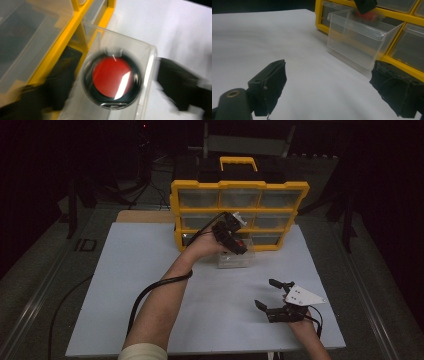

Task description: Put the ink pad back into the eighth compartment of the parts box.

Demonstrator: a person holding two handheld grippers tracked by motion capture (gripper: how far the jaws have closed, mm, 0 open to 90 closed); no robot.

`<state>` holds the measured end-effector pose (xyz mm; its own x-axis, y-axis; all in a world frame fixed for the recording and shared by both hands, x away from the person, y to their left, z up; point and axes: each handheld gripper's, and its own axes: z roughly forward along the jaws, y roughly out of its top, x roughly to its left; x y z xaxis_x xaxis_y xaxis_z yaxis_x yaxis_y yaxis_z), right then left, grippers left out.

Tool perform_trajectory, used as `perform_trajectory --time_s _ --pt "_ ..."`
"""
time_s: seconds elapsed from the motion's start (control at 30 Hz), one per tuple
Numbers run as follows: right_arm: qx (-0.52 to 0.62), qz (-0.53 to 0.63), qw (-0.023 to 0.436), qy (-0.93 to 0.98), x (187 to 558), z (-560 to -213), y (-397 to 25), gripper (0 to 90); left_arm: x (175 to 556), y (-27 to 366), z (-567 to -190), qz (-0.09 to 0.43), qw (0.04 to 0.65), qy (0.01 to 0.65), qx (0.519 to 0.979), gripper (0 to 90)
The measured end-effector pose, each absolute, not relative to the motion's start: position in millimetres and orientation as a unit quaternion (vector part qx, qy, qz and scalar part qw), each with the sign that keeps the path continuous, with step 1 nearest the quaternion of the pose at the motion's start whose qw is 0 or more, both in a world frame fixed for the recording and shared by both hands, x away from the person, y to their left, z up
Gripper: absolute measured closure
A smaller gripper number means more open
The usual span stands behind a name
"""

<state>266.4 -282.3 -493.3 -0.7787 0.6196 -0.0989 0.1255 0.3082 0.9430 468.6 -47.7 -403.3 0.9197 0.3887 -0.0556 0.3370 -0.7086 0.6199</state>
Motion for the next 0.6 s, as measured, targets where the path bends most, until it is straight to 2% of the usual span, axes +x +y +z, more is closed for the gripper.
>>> perform_trajectory --time_s 0.03,0.6 --pt "0.24 0.537 0.23 0.775 266.4 -493.2 -282.2 12.6 468.1 -47.6 -402.7 0.04 0.327 0.197 0.923 0.0" --pt "0.239 0.535 0.232 0.777 266.0 -493.1 -281.2 12.6 450.3 -41.1 -391.4 0.035 0.33 0.181 0.926 0.0"
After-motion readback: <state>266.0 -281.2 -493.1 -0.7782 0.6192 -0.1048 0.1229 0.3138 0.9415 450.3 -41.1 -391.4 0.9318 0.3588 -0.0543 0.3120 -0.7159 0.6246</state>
